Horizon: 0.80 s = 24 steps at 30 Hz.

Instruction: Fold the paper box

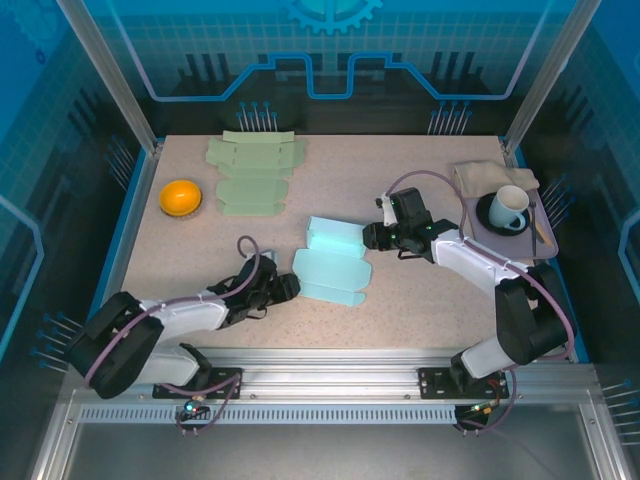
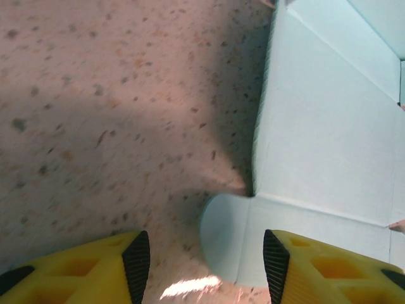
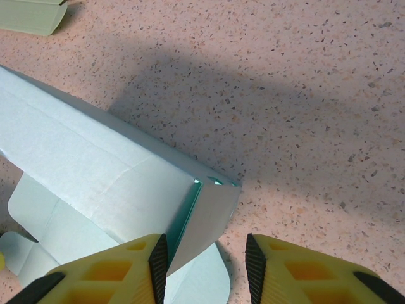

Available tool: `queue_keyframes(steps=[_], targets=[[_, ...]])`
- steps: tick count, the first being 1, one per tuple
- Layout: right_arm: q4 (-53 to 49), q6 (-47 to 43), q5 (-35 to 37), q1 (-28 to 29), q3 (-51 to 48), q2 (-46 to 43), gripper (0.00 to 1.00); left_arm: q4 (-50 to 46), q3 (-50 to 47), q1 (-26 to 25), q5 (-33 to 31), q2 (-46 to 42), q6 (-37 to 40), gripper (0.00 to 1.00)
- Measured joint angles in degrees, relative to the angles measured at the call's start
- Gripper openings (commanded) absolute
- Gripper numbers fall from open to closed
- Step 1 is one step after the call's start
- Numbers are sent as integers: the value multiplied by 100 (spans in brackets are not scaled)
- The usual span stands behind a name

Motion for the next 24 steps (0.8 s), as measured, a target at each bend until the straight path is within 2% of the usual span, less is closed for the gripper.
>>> queue_keyframes(steps=[10,11,15,16,20,24], targets=[[0,-44,37,0,-2,-9,40,245,789,2,-44,1058,590,35],[-2,-48,39,0,-2,-13,40,299,837,13,-44,1137,649,32],[-2,-76,39,0,-9,-17,40,492,999,24,-42,1355,944,4],[-2,-90,42,-2,-11,-24,40,507,1027,22,-42,1355,1012,0],[-31,-111,83,-7,-39,-76,43,391,1161,22,-94,1338,1307,0],[-175,-107,68,-17,-46,-157,51,-315,1462,31,-310,1084,1709,0]])
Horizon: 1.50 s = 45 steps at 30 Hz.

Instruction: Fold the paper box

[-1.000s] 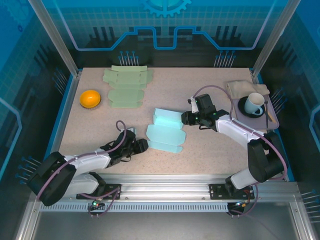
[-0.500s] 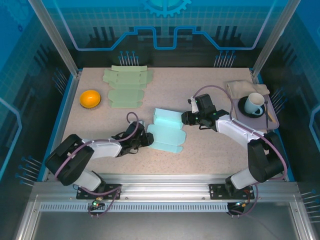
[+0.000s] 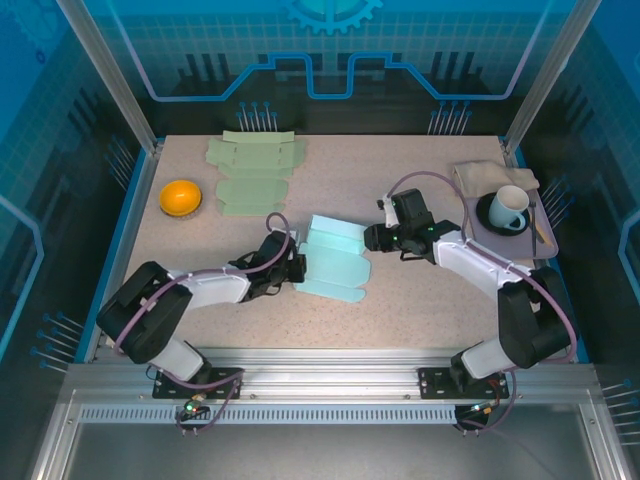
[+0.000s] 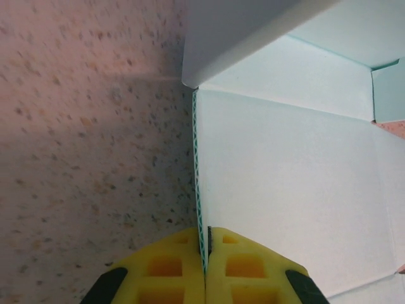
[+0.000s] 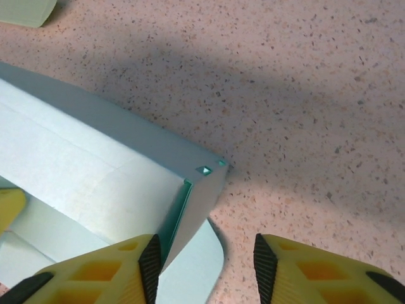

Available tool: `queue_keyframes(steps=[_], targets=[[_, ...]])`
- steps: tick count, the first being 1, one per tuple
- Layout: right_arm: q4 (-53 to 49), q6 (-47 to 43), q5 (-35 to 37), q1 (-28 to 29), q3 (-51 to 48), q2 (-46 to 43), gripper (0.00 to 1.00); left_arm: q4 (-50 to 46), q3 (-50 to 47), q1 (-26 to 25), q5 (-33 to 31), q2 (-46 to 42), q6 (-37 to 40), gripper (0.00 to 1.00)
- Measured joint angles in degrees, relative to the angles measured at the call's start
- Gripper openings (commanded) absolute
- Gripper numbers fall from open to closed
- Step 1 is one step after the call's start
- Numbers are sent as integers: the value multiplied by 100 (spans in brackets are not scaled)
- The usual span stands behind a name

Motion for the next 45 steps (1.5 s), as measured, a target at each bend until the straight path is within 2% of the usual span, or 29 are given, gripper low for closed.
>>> queue_keyframes(steps=[3,10,13,17,20,24,27,30,33,38,45], targets=[[-210,22,-59,-66,0,-221,55,-634,247,13,-195,-299,378,0],[-645,28,-227,-352,227,-1193,56,-2218,651,13,-717,-1235,1016,0],[-817,-66,-195,-404,323,-1659,56,-3115,1137,13,-968,-1377,1263,0],[-1082,-280,-22,-402,313,-2398,57,-4642,2461,13,-1403,-1399,2059,0],[-1097,-396,157,-409,101,-3060,58,-5657,3694,20,-1978,-1419,2992,0],[-1080,-509,251,-409,-372,-3832,59,-6463,5018,-26,-2857,-1473,4419,0],[-1156,-612,271,-409,-575,-4098,60,-6570,5414,-387,-3648,-1580,5689,0],[-1215,-739,269,-413,-743,-4428,62,-6463,5322,-925,-4409,-1644,7099,0],[-1204,-885,236,-413,-1010,-4983,67,-6634,5396,-1320,-4909,-1370,7849,0],[-1123,-992,90,-413,-1569,-5910,75,-7254,5668,-1746,-5316,-643,8212,0],[-1139,-986,-105,-413,-2009,-6575,76,-7941,5477,-2385,-5414,623,8207,0]])
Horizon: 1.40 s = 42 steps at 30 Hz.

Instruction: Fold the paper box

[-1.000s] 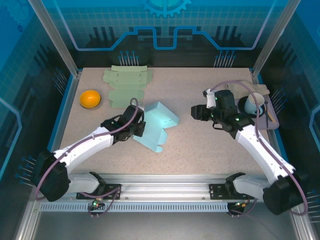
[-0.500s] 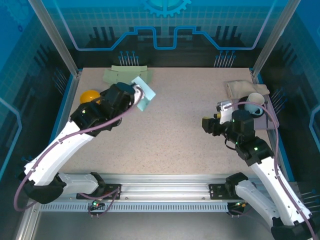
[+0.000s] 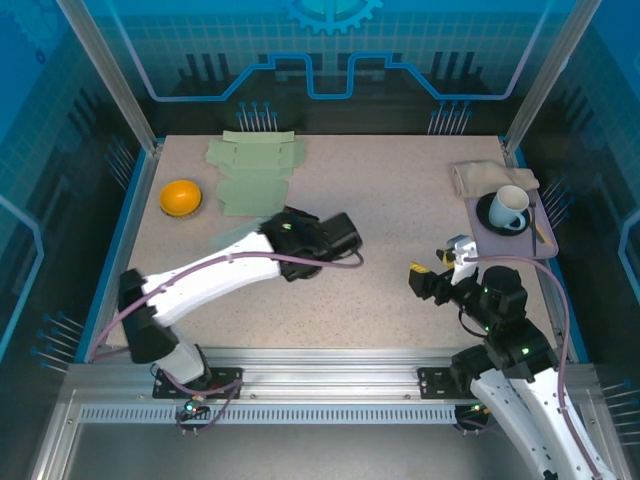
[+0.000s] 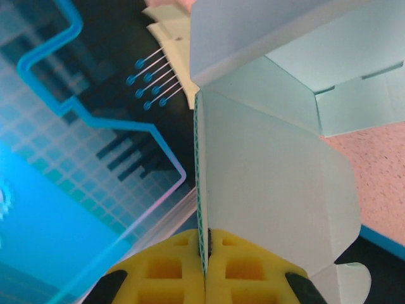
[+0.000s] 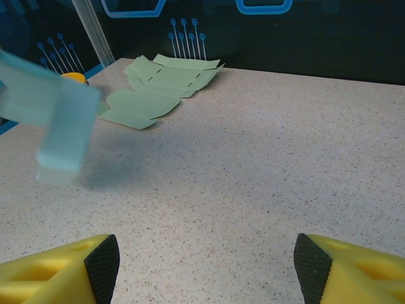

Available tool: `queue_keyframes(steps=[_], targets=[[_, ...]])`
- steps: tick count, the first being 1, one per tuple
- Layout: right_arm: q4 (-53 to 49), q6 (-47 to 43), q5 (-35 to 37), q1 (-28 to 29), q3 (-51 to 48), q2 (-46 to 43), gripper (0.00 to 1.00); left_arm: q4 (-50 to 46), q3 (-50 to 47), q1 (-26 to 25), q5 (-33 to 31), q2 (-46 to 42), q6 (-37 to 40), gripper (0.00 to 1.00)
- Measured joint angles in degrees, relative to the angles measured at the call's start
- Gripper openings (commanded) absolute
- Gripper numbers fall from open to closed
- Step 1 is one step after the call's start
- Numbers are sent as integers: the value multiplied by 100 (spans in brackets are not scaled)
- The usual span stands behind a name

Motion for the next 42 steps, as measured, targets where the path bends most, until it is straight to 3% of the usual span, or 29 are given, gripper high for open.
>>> queue_keyframes(steps=[8,14,16,25,29,37,42], targets=[[-87,85,-118,0,-186,-341,78,-133,313,-479,262,1668,24,2],[-221,195,-142,0,-195,-404,79,-74,1110,-448,363,2291,168,37],[-243,247,-118,0,-195,-420,81,-39,1305,-426,380,2369,195,45],[-525,498,225,0,-140,-308,81,157,1508,-317,459,2382,131,47],[-706,549,348,0,157,70,80,387,1416,-313,706,2173,63,47],[-1010,511,610,0,734,925,80,1014,675,-308,1565,688,-63,51],[-1054,444,605,0,861,1325,77,1596,37,22,2369,-529,-820,53]])
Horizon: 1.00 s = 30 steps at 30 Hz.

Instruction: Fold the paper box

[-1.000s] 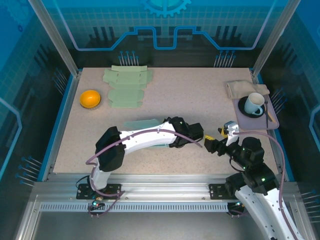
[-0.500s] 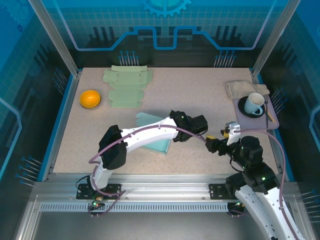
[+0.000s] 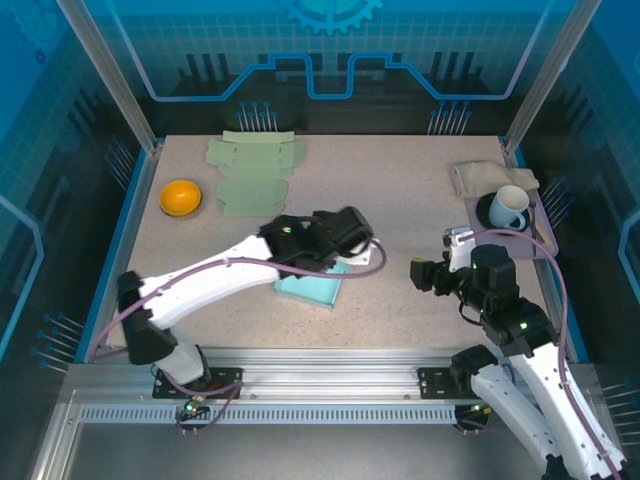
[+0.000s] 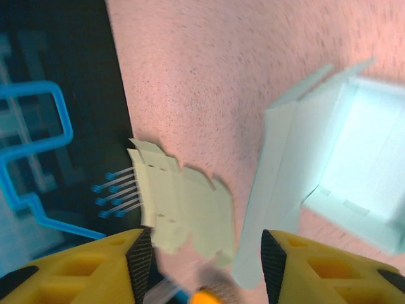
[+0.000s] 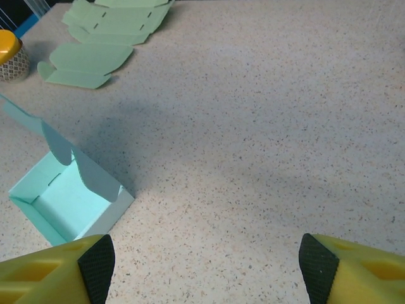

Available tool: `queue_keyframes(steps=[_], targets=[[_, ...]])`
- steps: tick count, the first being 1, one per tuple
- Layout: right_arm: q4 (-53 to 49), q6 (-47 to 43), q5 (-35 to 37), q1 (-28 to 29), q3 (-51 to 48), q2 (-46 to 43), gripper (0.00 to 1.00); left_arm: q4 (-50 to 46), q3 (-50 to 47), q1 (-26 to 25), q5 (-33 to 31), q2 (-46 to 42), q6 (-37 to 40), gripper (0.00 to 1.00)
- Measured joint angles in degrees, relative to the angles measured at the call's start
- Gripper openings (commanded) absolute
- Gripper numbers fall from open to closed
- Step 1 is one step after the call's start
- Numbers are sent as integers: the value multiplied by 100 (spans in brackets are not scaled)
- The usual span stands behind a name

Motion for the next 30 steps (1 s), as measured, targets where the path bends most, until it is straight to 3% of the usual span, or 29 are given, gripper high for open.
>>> queue_keyframes(steps=[4,8,11,14,18,22,30], targets=[[33,-83,-210,2,4,306,76,457,-509,879,704,-1043,-1587,57],[103,-232,-297,153,85,595,76,874,-1176,2389,1779,-2011,-3873,69],[166,-315,-223,490,275,929,76,1154,-2044,3543,2758,-2562,-5434,73],[317,-319,-103,960,470,1377,75,1532,-3097,4651,3969,-2798,-6717,73],[573,-269,98,1543,573,2020,75,2055,-3982,5587,5261,-2542,-7829,74],[876,-142,229,1996,649,2710,74,2656,-4153,5816,5923,-2031,-8542,75],[1318,317,393,2306,702,3563,64,3106,-3624,5816,6078,-1349,-9134,74]])
